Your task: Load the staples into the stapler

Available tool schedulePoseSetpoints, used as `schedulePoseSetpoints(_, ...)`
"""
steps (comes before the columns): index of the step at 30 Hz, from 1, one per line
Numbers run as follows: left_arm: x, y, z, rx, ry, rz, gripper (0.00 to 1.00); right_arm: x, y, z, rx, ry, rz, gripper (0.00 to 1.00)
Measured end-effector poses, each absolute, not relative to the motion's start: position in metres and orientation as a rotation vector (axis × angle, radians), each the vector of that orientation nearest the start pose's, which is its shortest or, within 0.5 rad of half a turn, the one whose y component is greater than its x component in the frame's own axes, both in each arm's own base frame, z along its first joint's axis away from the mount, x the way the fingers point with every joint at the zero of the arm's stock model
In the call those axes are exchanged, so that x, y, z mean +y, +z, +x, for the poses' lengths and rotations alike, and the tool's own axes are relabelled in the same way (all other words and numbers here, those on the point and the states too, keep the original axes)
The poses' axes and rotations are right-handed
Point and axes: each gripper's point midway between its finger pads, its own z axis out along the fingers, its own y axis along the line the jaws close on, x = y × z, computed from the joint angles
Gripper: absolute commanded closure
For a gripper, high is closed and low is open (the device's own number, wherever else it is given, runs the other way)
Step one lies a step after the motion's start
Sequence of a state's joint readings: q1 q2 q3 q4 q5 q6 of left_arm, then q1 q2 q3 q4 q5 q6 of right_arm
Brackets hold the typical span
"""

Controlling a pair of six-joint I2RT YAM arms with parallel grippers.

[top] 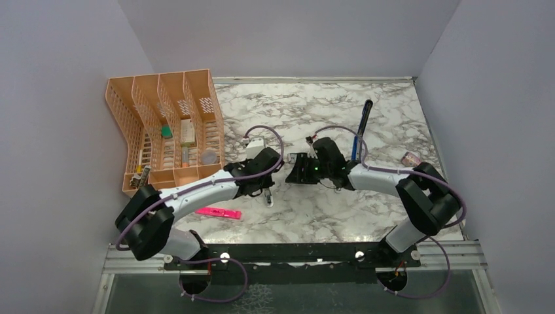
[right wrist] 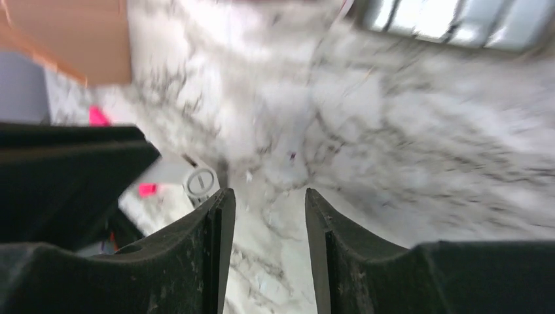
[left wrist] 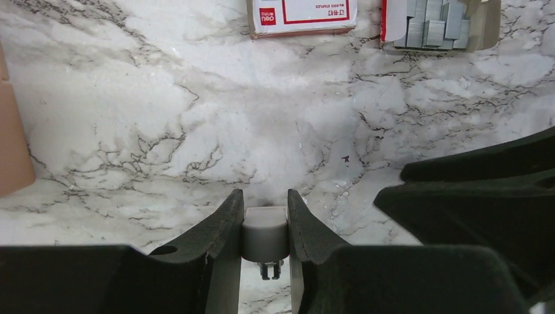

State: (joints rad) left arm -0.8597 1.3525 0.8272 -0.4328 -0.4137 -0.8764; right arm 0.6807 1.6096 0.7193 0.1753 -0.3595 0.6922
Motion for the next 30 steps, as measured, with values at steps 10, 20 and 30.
schedulePoseSetpoints(10,-0.237,0.069,0.259,2.492,-0.181,-0.068,0.89,0.268,0.078,0.304,2.443,0.573,-0.016,0.53)
schedulePoseSetpoints(20,-0.240,0.064,0.274,2.559,-0.207,-0.040,0.82,0.248,0.063,0.296,2.515,0.438,-0.002,0.53)
schedulePoseSetpoints(30,-0.245,0.060,0.277,2.597,-0.204,0.021,0.68,0.245,0.060,0.293,2.536,0.421,-0.004,0.53)
